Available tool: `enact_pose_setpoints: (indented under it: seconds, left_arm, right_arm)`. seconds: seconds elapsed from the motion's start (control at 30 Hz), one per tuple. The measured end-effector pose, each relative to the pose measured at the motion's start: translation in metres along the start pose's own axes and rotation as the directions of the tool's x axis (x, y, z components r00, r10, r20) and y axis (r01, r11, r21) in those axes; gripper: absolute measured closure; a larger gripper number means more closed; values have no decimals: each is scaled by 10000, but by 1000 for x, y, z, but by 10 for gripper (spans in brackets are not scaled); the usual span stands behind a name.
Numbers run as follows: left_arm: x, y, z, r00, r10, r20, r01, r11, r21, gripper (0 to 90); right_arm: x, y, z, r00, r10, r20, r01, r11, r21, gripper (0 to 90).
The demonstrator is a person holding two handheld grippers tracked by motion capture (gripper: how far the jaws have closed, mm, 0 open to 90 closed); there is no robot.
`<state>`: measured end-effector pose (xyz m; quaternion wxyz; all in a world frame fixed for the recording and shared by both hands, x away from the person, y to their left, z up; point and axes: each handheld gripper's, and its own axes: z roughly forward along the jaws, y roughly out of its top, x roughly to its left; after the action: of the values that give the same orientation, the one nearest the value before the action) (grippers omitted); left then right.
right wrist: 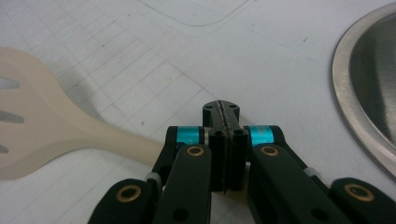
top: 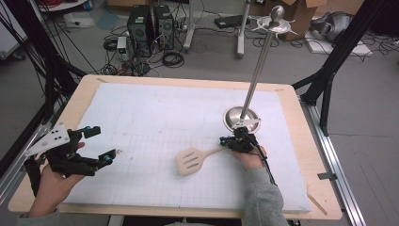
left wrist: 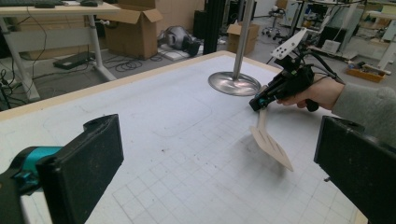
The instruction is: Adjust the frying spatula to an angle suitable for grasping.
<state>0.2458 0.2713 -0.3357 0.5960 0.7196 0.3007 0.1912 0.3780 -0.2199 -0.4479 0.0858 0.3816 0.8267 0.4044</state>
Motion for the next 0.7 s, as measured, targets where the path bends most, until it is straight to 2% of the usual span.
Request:
enact_pose_setpoints:
  seconds: [0.13, 0.33, 0.43, 0.5, 0.7]
  left_arm:
    - [0, -1, -2, 10000, -4, -44, 4, 10000, 39, 18]
    - [0, -3, -4, 9999, -41, -107, 41, 10000, 40, 18]
    - [0, -3, -5, 9999, -43, -126, 43, 10000, 31, 18]
    - [1, -3, -4, 9999, -52, -116, 52, 10000, 36, 18]
    - [1, -3, -2, 10000, -42, -58, 43, 10000, 68, 18]
  right_arm:
    - [-1, -1, -1, 9998, 99, -172, -98, 9999, 53, 900]
    - [-1, -3, -4, 9995, 52, -298, -48, 9999, 122, 900]
    - [0, -5, -5, 9995, -80, -314, 80, 10000, -11, 900]
    - [-3, -11, -7, 9976, 240, -649, -257, 9993, -265, 900]
    - [0, -14, -10, 9975, 18, -707, -33, 9998, -206, 900]
